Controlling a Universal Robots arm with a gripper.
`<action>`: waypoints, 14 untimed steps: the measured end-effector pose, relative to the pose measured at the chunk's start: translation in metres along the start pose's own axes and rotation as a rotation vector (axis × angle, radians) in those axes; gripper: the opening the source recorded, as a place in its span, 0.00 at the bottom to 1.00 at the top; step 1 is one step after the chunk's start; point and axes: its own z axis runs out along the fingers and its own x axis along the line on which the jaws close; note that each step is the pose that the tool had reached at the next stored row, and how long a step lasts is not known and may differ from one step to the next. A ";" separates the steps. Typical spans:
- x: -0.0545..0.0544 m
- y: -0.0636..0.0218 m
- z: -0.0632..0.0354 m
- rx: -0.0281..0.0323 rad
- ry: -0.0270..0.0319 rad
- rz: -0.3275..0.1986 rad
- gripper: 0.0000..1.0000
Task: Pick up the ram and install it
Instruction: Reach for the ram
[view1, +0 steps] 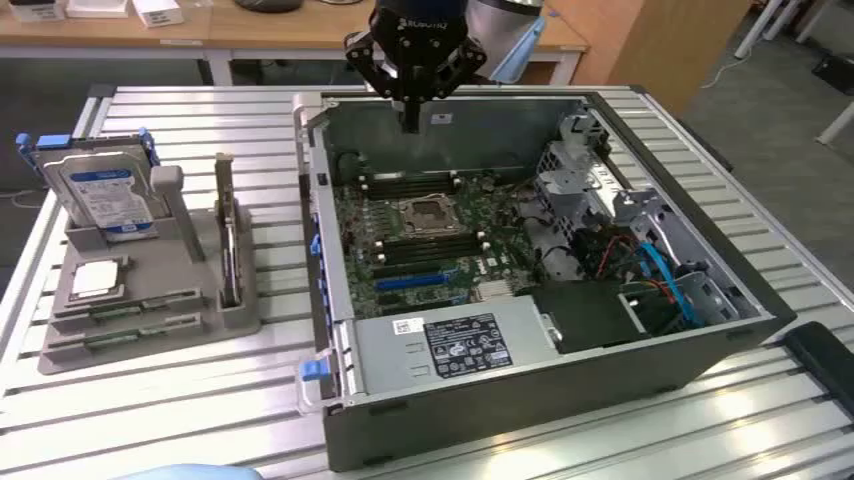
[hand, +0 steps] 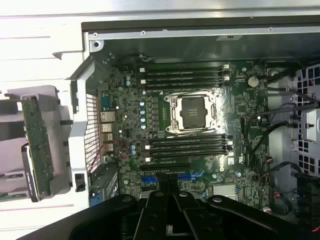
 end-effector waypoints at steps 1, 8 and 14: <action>0.000 0.0000 0.0000 0.0000 -0.0001 0.000 0.10; 0.000 0.0000 0.0000 0.0000 0.0000 0.000 0.10; 0.000 0.0000 0.0000 0.0000 0.0000 0.000 0.10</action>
